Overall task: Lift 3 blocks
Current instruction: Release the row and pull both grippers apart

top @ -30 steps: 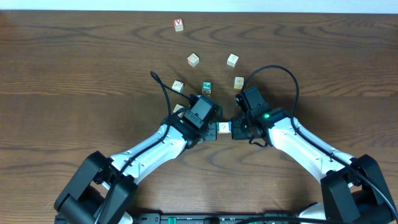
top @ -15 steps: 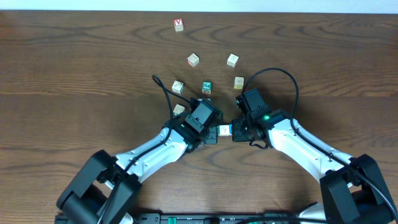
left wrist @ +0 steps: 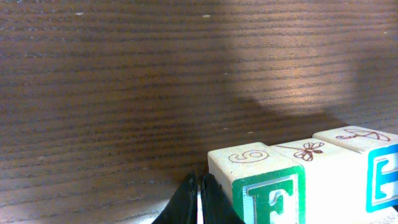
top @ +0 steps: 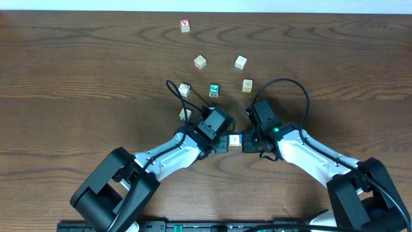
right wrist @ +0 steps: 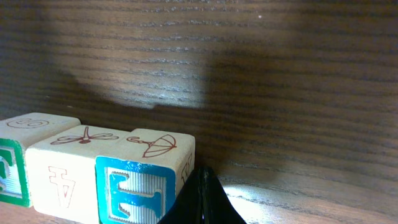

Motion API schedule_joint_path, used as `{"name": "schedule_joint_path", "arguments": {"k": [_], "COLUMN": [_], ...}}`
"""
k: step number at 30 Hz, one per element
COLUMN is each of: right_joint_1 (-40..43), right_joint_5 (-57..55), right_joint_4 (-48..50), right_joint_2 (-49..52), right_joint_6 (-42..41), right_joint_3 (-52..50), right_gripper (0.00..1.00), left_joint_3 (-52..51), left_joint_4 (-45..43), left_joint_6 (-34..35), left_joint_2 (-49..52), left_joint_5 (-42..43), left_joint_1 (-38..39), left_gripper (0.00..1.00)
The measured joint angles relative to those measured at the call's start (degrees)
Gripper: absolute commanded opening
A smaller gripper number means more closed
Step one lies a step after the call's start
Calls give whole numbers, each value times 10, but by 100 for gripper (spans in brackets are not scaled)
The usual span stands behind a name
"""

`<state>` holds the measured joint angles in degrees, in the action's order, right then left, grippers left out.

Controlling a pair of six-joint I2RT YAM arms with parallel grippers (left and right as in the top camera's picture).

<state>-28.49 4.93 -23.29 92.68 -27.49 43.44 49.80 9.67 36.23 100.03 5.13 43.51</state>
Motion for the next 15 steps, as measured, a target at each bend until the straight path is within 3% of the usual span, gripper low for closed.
{"name": "schedule_joint_path", "arguments": {"k": [15], "right_joint_1": [-16], "right_joint_5": [-26], "right_joint_4": [6], "right_joint_2": [-4], "right_joint_6": [-1], "right_joint_3": [-5], "right_gripper": [1], "left_joint_3": [0], "left_joint_4": [20], "left_joint_6": [-12], "left_joint_2": [-2], "left_joint_5": [-26], "left_joint_1": [10], "left_gripper": [7]}}
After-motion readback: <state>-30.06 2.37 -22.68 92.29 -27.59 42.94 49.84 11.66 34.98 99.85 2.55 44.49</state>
